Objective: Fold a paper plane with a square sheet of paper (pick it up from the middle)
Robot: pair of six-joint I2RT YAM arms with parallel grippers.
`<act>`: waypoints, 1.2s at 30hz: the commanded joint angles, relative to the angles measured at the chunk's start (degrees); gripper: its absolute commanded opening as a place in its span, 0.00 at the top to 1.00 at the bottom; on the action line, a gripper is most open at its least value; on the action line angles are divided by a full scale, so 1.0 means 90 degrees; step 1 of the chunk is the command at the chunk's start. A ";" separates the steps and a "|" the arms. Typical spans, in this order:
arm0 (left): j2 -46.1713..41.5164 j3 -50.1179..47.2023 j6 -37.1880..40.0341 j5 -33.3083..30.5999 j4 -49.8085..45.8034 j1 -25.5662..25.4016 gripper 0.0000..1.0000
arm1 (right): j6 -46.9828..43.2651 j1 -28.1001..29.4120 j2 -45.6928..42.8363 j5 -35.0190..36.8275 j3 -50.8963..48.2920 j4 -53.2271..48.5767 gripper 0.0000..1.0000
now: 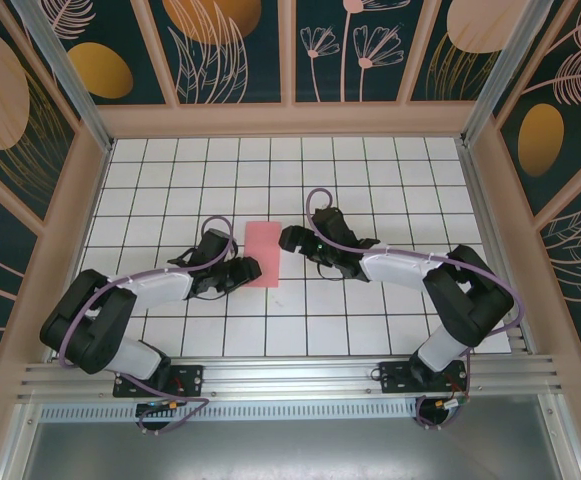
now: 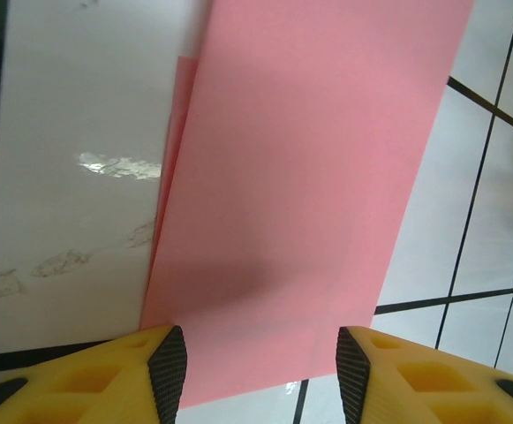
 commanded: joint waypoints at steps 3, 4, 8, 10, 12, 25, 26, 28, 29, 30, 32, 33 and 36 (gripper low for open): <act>0.0198 -0.0183 -0.0172 -0.0168 0.0053 -0.0026 0.49 | 0.0266 0.0046 -0.0016 -0.0605 0.0098 -0.0160 0.13; 0.0158 -0.0156 -0.0214 -0.0215 0.0081 -0.0026 0.49 | 0.0338 0.0065 -0.0008 -0.0758 0.0097 -0.0197 0.14; -0.0110 -0.0017 -0.0308 -0.0081 0.0369 -0.0026 0.48 | 0.0455 0.0255 0.0012 -0.1051 0.0138 -0.0367 0.16; -0.0211 0.0137 -0.0257 -0.0019 0.0380 -0.0026 0.47 | 0.0526 0.0310 0.0043 -0.1050 0.0189 -0.0541 0.17; -0.0263 0.0250 -0.0186 -0.0099 0.0293 -0.0026 0.46 | 0.0641 0.0349 0.0070 -0.1121 0.0163 -0.0605 0.18; -0.0301 0.0177 -0.0112 -0.0412 0.0300 0.0072 0.47 | 0.1094 0.0647 0.0651 -0.1655 0.0196 -0.0246 0.35; -0.0298 0.0175 -0.0099 -0.0396 0.0324 0.0079 0.47 | 0.1091 0.0654 0.0677 -0.1680 0.0200 -0.0228 0.35; -0.0235 0.0170 -0.0090 -0.0354 0.0392 0.0082 0.48 | 0.1093 0.0654 0.0732 -0.1725 0.0225 -0.0208 0.35; -0.0201 0.0169 -0.0076 -0.0313 0.0453 0.0083 0.48 | 0.1103 0.0653 0.0748 -0.1733 0.0236 -0.0205 0.35; -0.0156 0.0169 -0.0074 -0.0284 0.0510 0.0091 0.49 | 0.1100 0.0663 0.0769 -0.1740 0.0234 -0.0193 0.36; -0.0059 0.0216 -0.0042 -0.0272 0.0590 0.0096 0.49 | 0.1107 0.0662 0.0817 -0.1770 0.0255 -0.0167 0.38; 0.0017 0.0258 -0.0009 -0.0272 0.0620 0.0100 0.50 | 0.1110 0.0662 0.0854 -0.1793 0.0265 -0.0142 0.40; 0.0265 0.0371 0.0062 -0.0224 0.0699 0.0102 0.51 | 0.1120 0.0669 0.0916 -0.1832 0.0286 -0.0113 0.43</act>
